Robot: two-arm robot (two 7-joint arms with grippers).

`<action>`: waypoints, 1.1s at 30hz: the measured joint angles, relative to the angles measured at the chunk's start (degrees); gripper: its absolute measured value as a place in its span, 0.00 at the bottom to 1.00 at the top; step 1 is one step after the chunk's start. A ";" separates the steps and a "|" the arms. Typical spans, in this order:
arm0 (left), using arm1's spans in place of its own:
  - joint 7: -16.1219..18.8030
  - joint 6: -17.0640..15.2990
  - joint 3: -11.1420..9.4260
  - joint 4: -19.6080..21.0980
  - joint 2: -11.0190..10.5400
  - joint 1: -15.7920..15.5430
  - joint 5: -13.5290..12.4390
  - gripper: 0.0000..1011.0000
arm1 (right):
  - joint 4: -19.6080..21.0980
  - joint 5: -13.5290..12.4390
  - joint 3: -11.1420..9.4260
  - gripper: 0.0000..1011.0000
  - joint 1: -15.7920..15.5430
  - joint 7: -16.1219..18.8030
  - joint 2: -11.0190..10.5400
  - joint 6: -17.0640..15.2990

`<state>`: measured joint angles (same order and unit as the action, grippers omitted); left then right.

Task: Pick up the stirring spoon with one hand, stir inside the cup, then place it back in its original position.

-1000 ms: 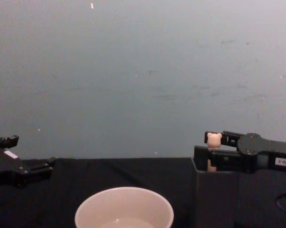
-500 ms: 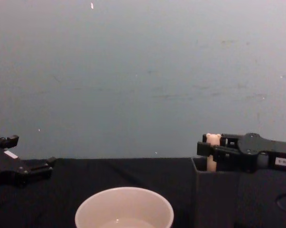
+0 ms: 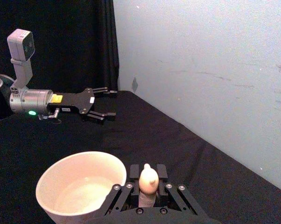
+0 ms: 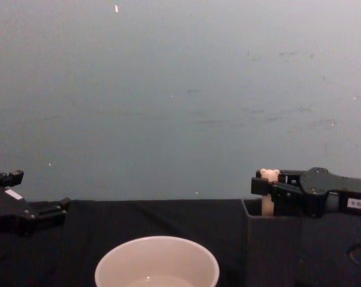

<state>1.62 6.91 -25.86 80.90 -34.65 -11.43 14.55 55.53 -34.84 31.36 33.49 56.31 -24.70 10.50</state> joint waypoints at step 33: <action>0.00 0.00 0.00 0.00 0.00 0.00 0.00 0.99 | 26.67 1.37 -6.82 0.21 -10.64 -15.52 -7.46 -0.78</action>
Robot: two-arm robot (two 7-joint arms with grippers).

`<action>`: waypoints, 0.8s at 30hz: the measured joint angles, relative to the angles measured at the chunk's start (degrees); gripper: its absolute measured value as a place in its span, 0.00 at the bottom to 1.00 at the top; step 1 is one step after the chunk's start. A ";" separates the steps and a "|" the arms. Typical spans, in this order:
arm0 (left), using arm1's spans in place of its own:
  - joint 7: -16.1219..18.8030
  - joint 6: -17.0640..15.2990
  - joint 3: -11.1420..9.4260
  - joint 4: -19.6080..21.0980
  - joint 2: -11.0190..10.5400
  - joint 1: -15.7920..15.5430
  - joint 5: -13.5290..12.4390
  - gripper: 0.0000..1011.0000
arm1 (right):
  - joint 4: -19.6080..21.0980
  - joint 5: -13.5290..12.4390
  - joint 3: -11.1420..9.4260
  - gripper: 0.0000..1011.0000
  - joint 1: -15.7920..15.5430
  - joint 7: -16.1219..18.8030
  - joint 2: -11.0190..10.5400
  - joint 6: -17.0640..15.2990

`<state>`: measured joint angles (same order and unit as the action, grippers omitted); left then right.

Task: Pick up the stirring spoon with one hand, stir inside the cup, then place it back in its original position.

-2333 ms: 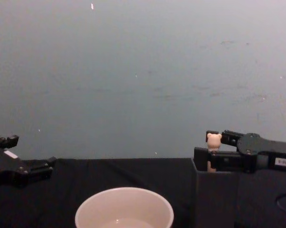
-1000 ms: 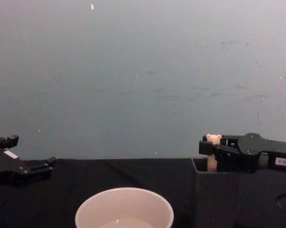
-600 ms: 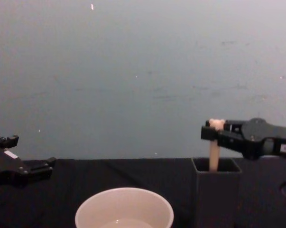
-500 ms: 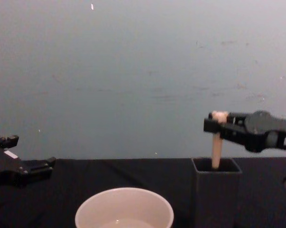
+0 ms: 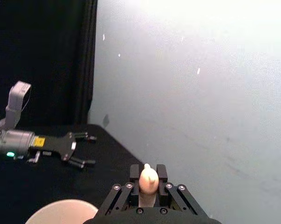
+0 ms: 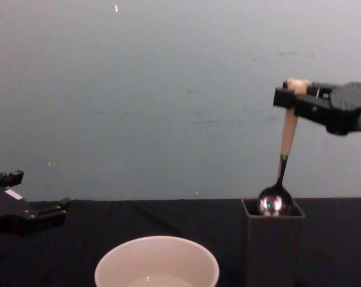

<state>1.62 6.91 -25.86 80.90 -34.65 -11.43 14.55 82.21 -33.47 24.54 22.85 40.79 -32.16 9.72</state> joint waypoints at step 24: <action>0.00 0.00 0.00 0.00 0.00 0.00 0.00 0.99 | 3.16 2.00 0.75 0.21 1.65 -2.73 3.85 -1.50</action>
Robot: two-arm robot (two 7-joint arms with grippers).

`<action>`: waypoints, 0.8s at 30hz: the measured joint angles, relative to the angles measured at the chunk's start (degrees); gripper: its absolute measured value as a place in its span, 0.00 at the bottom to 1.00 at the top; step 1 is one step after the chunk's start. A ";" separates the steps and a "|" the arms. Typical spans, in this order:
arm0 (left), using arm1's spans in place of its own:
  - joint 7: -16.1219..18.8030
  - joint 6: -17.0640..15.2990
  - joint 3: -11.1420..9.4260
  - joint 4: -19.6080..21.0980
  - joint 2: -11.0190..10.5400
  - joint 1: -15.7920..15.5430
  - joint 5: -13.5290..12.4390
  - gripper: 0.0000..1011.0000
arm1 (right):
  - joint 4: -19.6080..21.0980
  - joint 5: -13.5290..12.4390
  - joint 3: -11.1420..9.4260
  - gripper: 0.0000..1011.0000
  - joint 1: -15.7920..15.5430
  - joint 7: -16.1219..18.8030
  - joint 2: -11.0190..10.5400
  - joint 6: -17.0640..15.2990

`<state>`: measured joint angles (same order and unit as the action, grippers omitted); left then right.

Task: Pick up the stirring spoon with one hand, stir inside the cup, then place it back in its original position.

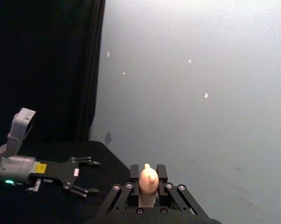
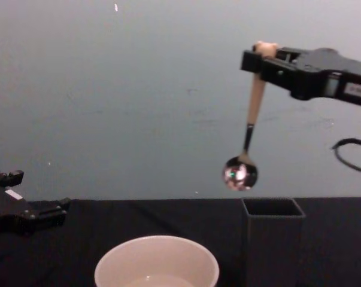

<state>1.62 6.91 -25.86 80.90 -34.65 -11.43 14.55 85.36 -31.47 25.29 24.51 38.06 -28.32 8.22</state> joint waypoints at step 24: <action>0.00 0.00 0.00 0.00 0.00 0.00 0.00 0.99 | -6.29 2.00 7.03 0.21 3.61 2.47 6.46 0.32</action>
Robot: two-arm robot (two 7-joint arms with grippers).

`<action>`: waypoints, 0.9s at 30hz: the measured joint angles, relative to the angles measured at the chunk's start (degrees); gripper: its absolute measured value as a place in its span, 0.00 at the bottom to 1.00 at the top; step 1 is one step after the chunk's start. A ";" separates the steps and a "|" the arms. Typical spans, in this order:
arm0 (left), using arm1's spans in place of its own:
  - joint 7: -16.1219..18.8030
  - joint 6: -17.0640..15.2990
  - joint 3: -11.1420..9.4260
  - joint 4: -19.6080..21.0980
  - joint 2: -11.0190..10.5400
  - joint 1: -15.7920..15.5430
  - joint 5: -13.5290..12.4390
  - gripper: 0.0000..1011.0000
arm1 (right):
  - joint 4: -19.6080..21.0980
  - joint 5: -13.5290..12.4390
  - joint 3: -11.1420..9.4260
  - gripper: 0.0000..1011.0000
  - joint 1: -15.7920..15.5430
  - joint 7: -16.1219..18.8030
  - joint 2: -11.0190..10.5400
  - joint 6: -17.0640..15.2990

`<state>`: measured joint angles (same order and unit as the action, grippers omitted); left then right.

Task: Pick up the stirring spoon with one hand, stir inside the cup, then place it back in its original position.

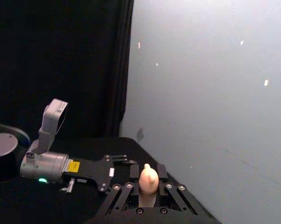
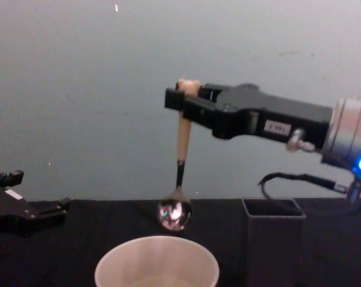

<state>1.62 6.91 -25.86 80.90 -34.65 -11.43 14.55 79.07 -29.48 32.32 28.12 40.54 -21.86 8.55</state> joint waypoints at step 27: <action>0.00 0.00 0.00 0.00 0.00 0.00 0.00 0.99 | -12.45 7.91 2.88 0.21 -0.25 -0.95 6.73 7.93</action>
<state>1.62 6.91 -25.86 80.90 -34.65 -11.43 14.55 66.62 -21.57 35.19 27.86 39.58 -15.13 16.48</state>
